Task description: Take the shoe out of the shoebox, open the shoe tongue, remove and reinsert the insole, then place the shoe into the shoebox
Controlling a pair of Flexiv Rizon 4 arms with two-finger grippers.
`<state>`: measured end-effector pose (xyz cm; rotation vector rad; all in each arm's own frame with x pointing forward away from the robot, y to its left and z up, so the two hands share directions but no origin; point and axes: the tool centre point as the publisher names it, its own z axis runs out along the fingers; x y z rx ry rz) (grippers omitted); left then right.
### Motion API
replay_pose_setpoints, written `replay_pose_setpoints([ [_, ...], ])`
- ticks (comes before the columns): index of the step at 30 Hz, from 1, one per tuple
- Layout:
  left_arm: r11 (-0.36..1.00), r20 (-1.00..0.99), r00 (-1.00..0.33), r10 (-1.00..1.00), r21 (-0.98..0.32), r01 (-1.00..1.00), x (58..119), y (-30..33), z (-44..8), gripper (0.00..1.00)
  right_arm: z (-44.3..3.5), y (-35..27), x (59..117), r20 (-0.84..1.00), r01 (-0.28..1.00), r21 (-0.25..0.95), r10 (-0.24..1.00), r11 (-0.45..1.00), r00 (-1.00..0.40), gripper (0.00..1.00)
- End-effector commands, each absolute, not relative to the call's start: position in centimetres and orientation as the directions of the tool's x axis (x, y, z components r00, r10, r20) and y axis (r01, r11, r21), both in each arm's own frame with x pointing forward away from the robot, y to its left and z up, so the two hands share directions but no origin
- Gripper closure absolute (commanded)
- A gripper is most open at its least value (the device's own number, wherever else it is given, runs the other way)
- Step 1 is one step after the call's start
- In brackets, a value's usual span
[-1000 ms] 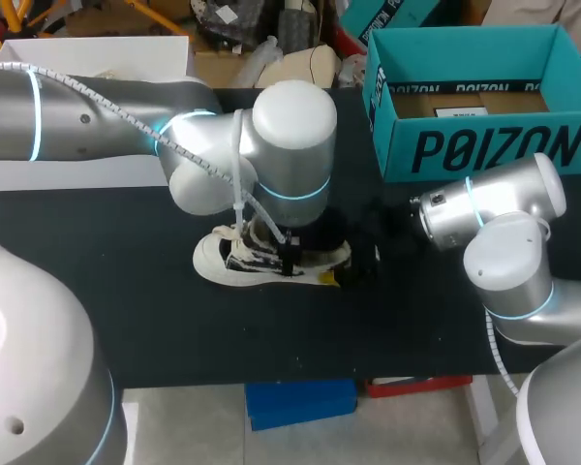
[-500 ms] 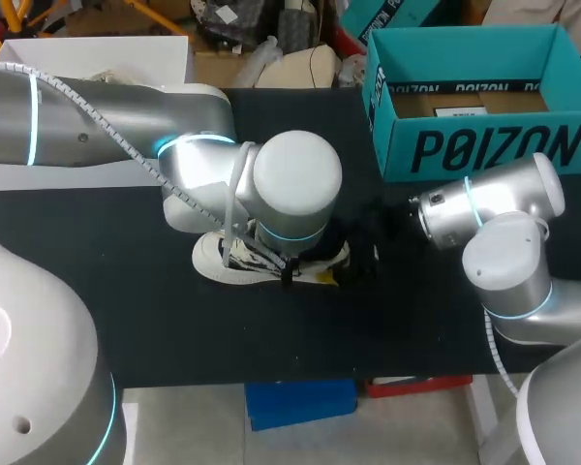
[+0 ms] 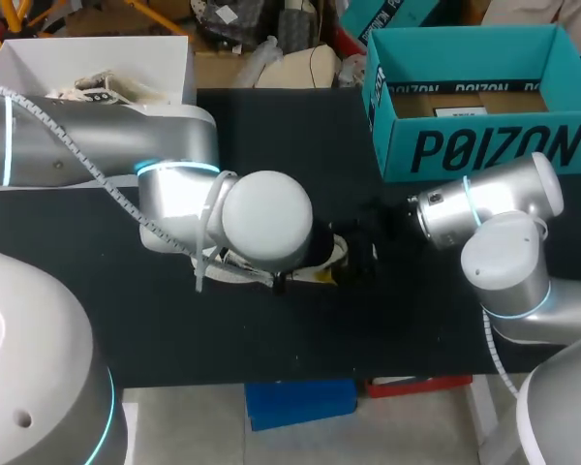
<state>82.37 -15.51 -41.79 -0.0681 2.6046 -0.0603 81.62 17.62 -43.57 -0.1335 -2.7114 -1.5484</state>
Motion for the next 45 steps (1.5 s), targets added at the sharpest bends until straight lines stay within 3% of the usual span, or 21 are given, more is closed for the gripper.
replay_pose_setpoints([
  [1,0.997,-0.495,-0.867,-0.061,-0.068,-0.031,85.2,-14.5,-46.8,0.83,-43.7,17.3,81.5,0.059,0.085,0.858,0.067,0.507,-0.996,1.00],
  [2,0.997,-0.468,-0.881,-0.063,-0.073,-0.032,85.1,-14.6,-46.8,1.00,-43.7,17.3,81.5,0.059,0.085,0.858,0.067,0.507,-0.996,1.00],
  [14,0.988,-0.241,-0.969,-0.049,-0.154,-0.012,85.0,-15.8,-44.0,1.00,-43.7,17.3,81.5,0.059,0.085,0.858,0.067,0.507,-0.996,1.00],
  [45,0.952,-0.215,-0.976,0.016,-0.296,0.081,83.5,-17.8,-36.4,1.00,-43.7,17.3,81.5,0.059,0.085,0.858,0.067,0.507,-0.996,1.00],
])
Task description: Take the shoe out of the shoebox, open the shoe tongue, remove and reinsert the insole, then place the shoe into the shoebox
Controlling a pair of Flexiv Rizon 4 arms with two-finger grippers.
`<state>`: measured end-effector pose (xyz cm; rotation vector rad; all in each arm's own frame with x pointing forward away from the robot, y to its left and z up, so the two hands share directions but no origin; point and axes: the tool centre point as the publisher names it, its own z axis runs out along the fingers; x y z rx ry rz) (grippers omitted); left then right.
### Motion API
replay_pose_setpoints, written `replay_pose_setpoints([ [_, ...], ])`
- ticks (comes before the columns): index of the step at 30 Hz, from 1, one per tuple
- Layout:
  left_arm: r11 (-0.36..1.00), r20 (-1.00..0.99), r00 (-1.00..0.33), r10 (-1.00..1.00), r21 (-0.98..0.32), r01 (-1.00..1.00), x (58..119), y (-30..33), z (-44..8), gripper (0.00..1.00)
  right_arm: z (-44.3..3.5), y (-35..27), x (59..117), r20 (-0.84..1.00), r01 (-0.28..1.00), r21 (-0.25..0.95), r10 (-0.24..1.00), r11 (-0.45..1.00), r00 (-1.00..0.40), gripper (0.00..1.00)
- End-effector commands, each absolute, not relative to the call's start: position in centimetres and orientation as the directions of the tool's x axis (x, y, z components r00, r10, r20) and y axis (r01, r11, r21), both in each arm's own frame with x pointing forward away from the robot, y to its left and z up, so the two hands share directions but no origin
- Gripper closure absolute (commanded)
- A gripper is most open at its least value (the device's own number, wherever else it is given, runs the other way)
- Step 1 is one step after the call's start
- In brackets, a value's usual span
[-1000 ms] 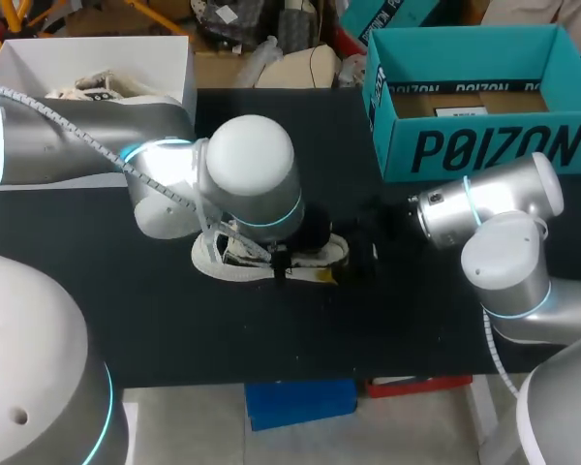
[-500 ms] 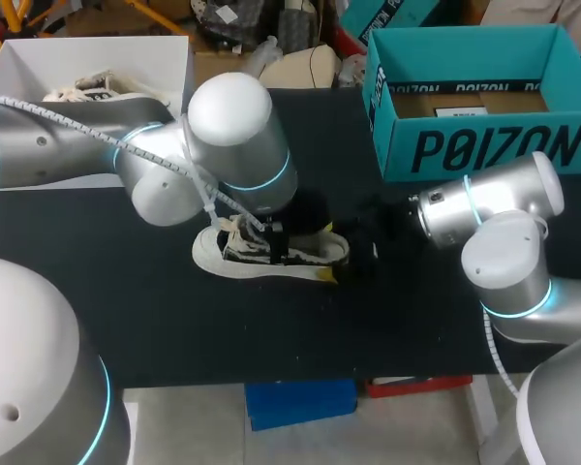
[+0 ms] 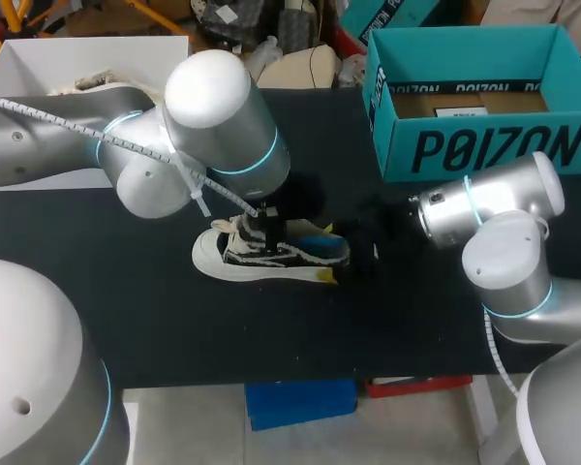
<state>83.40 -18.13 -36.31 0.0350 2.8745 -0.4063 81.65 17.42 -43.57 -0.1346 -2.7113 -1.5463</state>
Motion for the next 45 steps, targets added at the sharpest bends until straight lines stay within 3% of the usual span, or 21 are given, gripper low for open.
replay_pose_setpoints([
  [1,0.952,-0.215,-0.976,0.018,-0.295,0.083,83.5,-17.9,-36.5,1.00,-43.7,17.3,81.5,0.059,0.085,0.858,0.067,0.507,-0.996,1.00],
  [26,0.912,-0.200,-0.972,0.120,-0.364,0.188,82.2,-21.2,-36.5,1.00,-43.7,17.3,81.5,0.059,0.085,0.858,0.067,0.507,-0.996,1.00],
  [35,0.883,-0.223,-0.957,0.186,-0.390,0.262,81.5,-20.8,-36.9,0.60,-43.7,17.3,81.5,0.059,0.085,0.858,0.067,0.507,-0.996,1.00],
  [45,0.863,-0.290,-0.940,0.179,-0.413,0.292,81.9,-20.7,-37.8,0.58,-43.7,17.3,81.5,0.059,0.085,0.858,0.067,0.507,-0.996,1.00],
])
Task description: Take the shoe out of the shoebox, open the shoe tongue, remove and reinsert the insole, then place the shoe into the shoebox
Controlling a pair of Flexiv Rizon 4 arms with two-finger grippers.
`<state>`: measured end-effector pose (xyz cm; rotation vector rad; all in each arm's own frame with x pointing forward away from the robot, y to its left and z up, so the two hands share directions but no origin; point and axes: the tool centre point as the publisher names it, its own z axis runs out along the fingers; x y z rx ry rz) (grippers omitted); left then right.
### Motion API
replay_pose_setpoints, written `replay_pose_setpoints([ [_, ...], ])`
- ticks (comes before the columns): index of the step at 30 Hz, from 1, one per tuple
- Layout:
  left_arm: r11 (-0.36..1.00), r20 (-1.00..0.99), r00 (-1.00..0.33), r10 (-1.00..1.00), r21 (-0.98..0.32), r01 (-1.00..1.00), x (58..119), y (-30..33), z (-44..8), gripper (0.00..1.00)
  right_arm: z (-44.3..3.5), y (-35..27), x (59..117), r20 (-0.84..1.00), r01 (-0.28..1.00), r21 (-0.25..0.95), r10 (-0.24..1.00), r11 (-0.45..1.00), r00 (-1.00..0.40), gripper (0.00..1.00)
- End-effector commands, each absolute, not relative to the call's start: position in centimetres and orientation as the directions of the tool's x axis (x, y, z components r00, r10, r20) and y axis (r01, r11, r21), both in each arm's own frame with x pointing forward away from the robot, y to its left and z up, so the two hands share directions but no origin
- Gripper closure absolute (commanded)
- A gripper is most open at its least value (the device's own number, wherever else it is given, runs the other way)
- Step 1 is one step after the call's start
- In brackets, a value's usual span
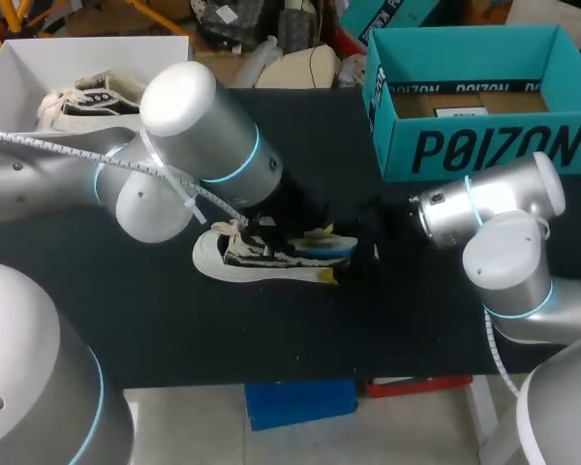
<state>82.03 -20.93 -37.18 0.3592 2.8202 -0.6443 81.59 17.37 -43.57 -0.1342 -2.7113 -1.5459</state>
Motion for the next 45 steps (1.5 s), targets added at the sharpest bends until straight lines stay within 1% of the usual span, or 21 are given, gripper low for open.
replay_pose_setpoints([
  [1,0.861,-0.293,-0.940,0.178,-0.415,0.292,81.9,-20.7,-37.8,0.58,-43.7,17.3,81.5,0.059,0.085,0.858,0.067,0.507,-0.996,1.00],
  [26,0.826,-0.335,-0.924,0.182,-0.457,0.329,82.6,-23.6,-37.8,0.61,-43.7,17.3,81.5,0.059,0.085,0.858,0.067,0.507,-0.996,1.00],
  [34,0.826,-0.323,-0.925,0.202,-0.451,0.338,82.5,-24.5,-38.0,0.64,-43.7,17.3,81.5,0.059,0.085,0.858,0.067,0.507,-0.996,1.00],
  [37,0.825,-0.320,-0.925,0.203,-0.453,0.338,82.6,-24.6,-38.0,0.69,-43.7,17.3,81.5,0.059,0.085,0.858,0.067,0.507,-0.996,1.00],
  [45,0.816,-0.327,-0.926,0.189,-0.473,0.333,82.8,-25.3,-37.9,0.69,-43.7,17.3,81.5,0.059,0.085,0.858,0.067,0.507,-0.996,1.00],
])
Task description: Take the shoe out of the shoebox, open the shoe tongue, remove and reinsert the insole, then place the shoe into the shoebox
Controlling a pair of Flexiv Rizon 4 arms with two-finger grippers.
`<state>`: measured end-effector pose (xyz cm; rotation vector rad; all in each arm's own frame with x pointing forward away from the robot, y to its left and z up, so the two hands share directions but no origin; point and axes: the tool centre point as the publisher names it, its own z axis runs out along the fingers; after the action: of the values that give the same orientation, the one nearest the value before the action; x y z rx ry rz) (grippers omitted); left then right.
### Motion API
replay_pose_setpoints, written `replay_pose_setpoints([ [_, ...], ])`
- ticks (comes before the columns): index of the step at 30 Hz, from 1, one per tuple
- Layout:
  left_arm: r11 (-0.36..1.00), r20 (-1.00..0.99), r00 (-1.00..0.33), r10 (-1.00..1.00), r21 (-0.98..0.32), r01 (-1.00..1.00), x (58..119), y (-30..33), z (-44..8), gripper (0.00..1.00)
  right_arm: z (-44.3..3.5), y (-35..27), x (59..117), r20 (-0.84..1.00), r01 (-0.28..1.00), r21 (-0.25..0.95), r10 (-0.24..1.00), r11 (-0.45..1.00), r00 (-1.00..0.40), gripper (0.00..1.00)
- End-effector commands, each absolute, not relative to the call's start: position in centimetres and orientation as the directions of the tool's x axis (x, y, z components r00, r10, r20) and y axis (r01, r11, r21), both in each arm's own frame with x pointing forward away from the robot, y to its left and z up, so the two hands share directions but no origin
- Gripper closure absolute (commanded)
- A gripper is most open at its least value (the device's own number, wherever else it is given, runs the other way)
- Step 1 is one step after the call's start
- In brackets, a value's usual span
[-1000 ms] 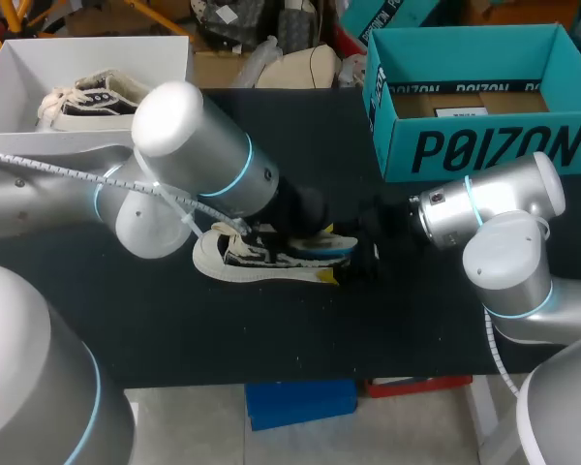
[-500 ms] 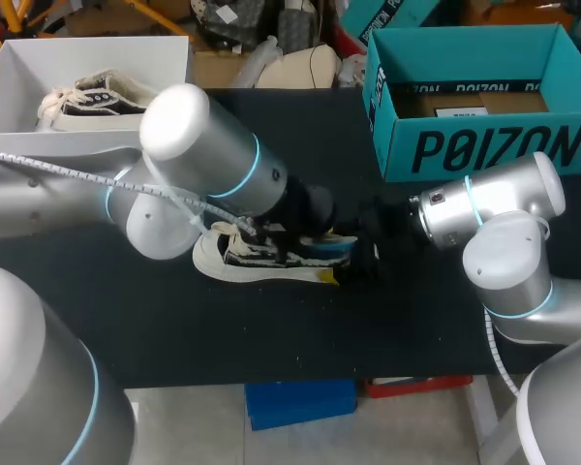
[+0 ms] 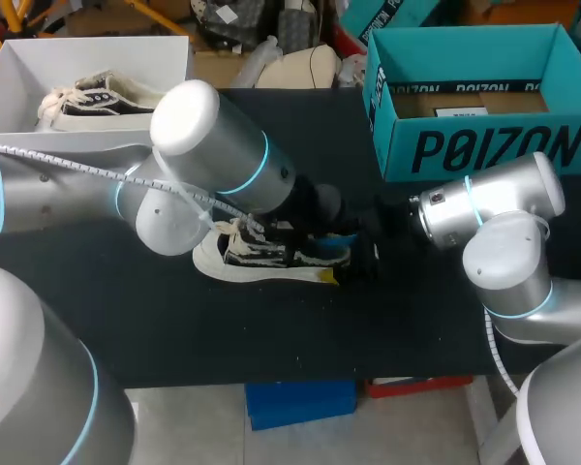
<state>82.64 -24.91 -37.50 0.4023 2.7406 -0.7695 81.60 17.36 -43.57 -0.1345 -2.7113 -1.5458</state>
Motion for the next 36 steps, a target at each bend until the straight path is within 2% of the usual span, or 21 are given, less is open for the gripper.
replay_pose_setpoints([
  [1,0.815,-0.327,-0.926,0.189,-0.474,0.334,82.7,-25.5,-37.9,0.70,-43.7,17.3,81.5,0.059,0.085,0.858,0.067,0.507,-0.996,1.00],
  [6,0.808,-0.331,-0.925,0.184,-0.486,0.334,82.6,-25.8,-37.8,0.77,-43.7,17.3,81.5,0.059,0.085,0.858,0.067,0.507,-0.996,1.00],
  [8,0.803,-0.327,-0.927,0.182,-0.494,0.333,82.6,-25.9,-37.6,1.00,-43.7,17.3,81.5,0.059,0.085,0.858,0.067,0.507,-0.996,1.00],
  [20,0.733,-0.338,-0.919,0.204,-0.570,0.372,80.9,-25.0,-34.7,1.00,-43.7,17.3,81.5,0.059,0.085,0.858,0.067,0.507,-0.996,1.00],
  [36,0.511,-0.210,-0.970,0.125,-0.824,0.245,78.6,-25.6,-24.4,1.00,-43.7,17.3,81.5,0.059,0.085,0.858,0.067,0.507,-0.996,1.00],
])
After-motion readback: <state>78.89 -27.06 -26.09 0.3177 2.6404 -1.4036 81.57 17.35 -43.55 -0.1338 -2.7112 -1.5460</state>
